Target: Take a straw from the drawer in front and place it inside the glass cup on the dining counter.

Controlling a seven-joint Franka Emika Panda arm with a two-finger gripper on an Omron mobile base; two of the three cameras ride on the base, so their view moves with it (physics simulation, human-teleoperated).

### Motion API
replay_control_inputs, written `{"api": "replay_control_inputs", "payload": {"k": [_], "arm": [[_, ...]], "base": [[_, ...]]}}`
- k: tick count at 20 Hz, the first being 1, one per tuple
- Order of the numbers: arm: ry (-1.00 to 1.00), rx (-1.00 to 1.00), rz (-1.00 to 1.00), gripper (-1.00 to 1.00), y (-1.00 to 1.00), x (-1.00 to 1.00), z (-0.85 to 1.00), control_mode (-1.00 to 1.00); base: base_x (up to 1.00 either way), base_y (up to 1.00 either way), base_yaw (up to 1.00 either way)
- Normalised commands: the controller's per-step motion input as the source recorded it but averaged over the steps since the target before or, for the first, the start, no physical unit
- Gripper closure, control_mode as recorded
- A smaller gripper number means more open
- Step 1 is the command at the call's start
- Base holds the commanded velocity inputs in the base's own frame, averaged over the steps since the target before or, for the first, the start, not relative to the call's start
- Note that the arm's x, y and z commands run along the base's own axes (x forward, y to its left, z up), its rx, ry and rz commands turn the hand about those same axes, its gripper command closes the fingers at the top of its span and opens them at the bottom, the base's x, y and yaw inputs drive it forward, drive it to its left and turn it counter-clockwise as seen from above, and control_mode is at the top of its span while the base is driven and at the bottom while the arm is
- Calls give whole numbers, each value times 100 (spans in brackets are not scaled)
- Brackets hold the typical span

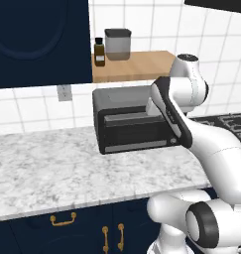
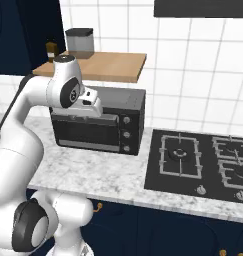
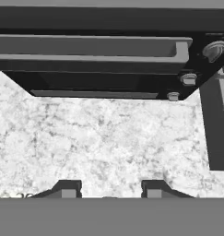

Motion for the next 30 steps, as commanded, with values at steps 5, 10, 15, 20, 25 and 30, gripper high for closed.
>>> {"api": "replay_control_inputs", "payload": {"k": [5,10,15,20,25,30], "arm": [[0,0,0,-100,0,-4,0,100],[0,0,0,-100,0,0,0,100],[0,0,0,-100,0,0,0,100],[0,0,0,-100,0,0,0,100],[0,0,0,-100,0,0,0,100],[0,0,0,-100,0,0,0,100]], "base": [[-35,0,0],[-74,0,1],[19,-42,44],[33,-52,71],[-2,-48,72],[-48,-56,56]]}}
